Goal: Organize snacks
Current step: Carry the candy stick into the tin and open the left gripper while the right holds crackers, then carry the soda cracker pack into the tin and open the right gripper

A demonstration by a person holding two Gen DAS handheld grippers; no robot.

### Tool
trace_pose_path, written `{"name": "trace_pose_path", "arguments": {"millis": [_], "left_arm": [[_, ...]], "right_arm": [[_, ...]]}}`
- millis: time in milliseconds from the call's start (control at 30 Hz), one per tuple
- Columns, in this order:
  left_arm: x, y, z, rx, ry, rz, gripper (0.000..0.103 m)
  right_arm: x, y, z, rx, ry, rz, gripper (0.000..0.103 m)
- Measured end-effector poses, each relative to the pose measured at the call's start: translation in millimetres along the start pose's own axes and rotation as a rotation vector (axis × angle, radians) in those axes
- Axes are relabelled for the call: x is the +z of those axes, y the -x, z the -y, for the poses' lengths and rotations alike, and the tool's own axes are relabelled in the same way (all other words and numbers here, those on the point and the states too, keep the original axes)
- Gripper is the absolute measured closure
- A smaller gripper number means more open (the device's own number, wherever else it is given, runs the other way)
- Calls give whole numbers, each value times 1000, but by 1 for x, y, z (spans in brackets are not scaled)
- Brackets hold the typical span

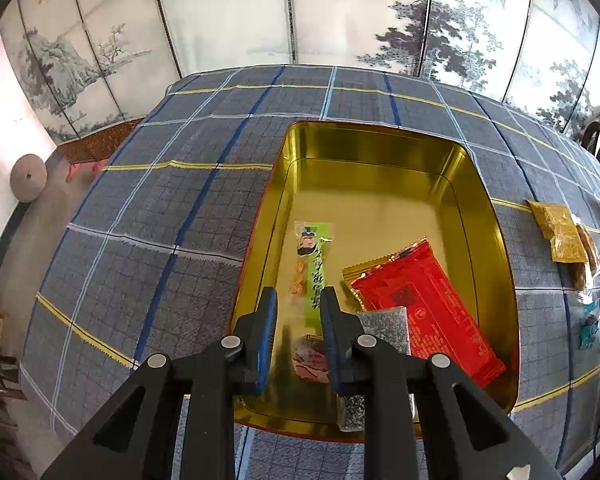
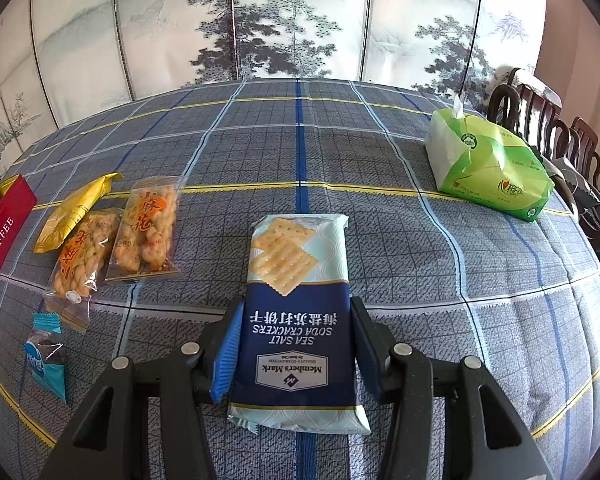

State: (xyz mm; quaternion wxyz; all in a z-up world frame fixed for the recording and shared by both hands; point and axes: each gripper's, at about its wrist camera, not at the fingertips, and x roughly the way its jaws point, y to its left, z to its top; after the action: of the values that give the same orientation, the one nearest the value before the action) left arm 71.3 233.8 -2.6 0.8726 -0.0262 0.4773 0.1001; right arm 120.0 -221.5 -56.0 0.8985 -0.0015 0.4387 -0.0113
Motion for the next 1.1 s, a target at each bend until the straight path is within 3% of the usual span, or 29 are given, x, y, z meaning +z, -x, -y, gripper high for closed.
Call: {"name": "trace_pose_path", "arguments": {"millis": [67,200,367,767,1100], "left_arm": [[0,0,0,3,1,0,81],[0,2,-2,20,6,3,67],[-1,3,-3,22,3,6,64],[-9,19,6,58,-15,40,45],[-10,33,-5,49,53,69,37]], "right_arm": [[0,0,0,-1,-1,0,52],[0,0,2,-2,-1,0,52],[-1,1,7,-4,-4,0,52],[1,0,4,-26,-28,-10,52],[3,5,-9,-50,-32,-7,53]]}}
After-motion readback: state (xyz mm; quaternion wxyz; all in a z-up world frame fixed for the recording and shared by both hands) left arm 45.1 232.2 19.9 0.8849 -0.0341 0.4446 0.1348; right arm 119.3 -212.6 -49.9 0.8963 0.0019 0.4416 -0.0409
